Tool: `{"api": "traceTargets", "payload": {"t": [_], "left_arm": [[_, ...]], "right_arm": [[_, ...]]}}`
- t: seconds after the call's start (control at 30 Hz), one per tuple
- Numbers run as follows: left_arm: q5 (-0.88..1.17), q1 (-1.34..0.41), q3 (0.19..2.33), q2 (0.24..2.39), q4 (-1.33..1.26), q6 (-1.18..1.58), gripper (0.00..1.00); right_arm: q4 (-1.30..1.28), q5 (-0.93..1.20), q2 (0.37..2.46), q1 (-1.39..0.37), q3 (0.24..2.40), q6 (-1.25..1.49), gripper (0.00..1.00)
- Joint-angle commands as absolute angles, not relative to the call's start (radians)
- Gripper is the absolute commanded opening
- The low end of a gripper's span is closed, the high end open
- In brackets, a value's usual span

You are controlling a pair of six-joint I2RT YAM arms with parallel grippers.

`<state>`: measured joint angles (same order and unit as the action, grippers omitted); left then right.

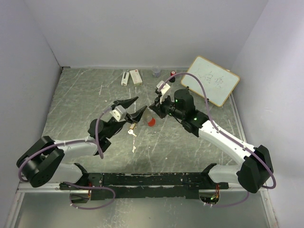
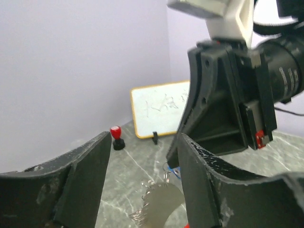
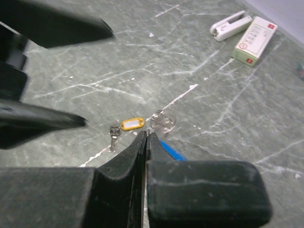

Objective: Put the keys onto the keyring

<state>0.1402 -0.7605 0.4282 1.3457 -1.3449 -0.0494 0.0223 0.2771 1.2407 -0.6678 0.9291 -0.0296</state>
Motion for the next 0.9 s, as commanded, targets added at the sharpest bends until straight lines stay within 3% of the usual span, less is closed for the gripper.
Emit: {"api": "traceTargets", "payload": {"t": [0.0, 0.2, 0.47, 0.87], "left_arm": [[0.019, -0.764, 0.436, 1.253, -1.346, -0.081, 0.71], [0.015, -0.763, 0.456, 1.191, -1.147, -0.119, 0.68], [0.146, -0.763, 0.583, 1.265, -0.856, -0.167, 0.56], [0.182, -0.764, 0.632, 1.353, -0.790, -0.264, 0.55]], "right_arm": [[-0.016, 0.196, 1.223, -0.655, 0.989, -0.064, 0.00], [-0.058, 0.181, 1.212, -0.652, 1.031, -0.097, 0.00], [-0.077, 0.182, 1.208, -0.653, 1.052, -0.116, 0.00], [-0.092, 0.215, 1.213, -0.652, 1.054, -0.141, 0.00]]}}
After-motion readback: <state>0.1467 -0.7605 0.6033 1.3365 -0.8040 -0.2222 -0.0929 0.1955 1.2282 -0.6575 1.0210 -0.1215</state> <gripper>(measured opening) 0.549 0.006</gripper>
